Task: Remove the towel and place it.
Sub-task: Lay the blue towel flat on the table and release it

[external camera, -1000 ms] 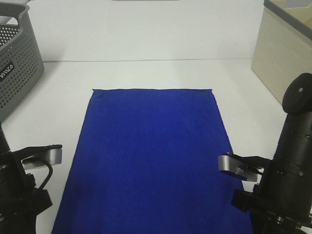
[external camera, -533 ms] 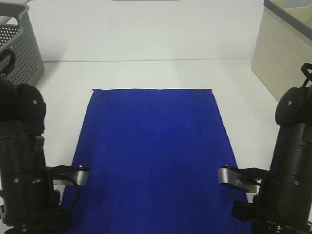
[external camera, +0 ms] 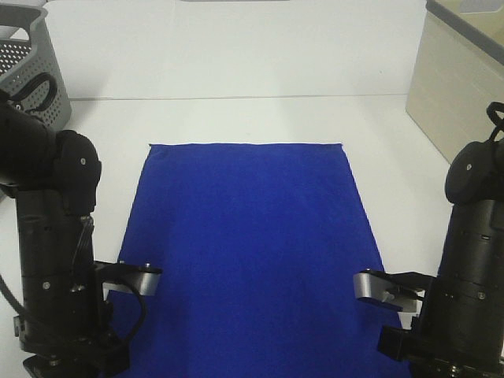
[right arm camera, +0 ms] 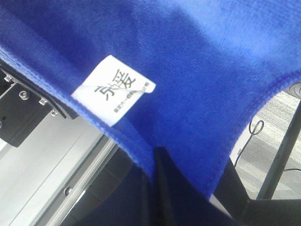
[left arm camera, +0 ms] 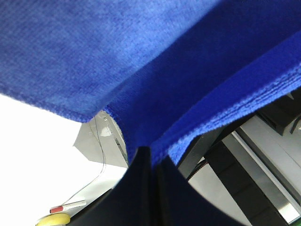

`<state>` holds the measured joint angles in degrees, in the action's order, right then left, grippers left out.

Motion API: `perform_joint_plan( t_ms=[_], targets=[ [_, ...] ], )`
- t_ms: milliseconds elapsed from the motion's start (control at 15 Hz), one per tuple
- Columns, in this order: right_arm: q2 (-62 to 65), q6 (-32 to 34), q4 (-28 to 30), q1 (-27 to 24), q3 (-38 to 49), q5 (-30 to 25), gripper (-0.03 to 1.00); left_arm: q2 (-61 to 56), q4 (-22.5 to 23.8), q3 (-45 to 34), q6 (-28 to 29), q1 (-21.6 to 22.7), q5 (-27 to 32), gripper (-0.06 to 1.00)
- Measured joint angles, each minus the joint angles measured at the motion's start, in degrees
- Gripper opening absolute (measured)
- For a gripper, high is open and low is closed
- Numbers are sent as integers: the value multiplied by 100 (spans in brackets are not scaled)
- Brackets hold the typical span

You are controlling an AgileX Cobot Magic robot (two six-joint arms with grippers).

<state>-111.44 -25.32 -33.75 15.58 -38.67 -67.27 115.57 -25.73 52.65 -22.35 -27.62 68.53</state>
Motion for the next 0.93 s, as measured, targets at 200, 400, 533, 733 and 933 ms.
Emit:
perform_joint_plan(
  t_ms=[200,400,533,733,933],
  targets=[
    [0,0,29,0,0,0,5,0,29,0,0,0,0,3],
    [0,0,241,0,6,0,15,0,212,0,138,0,11,14],
    [0,11,229,0,6,-6,30,6,304,0,384,0,23,31],
    [-6,149,189,-6,6,-11,58,6,321,0,602,0,40,65],
    [-6,160,189,-6,6,-97,67,6,321,0,602,0,40,71]
  ],
)
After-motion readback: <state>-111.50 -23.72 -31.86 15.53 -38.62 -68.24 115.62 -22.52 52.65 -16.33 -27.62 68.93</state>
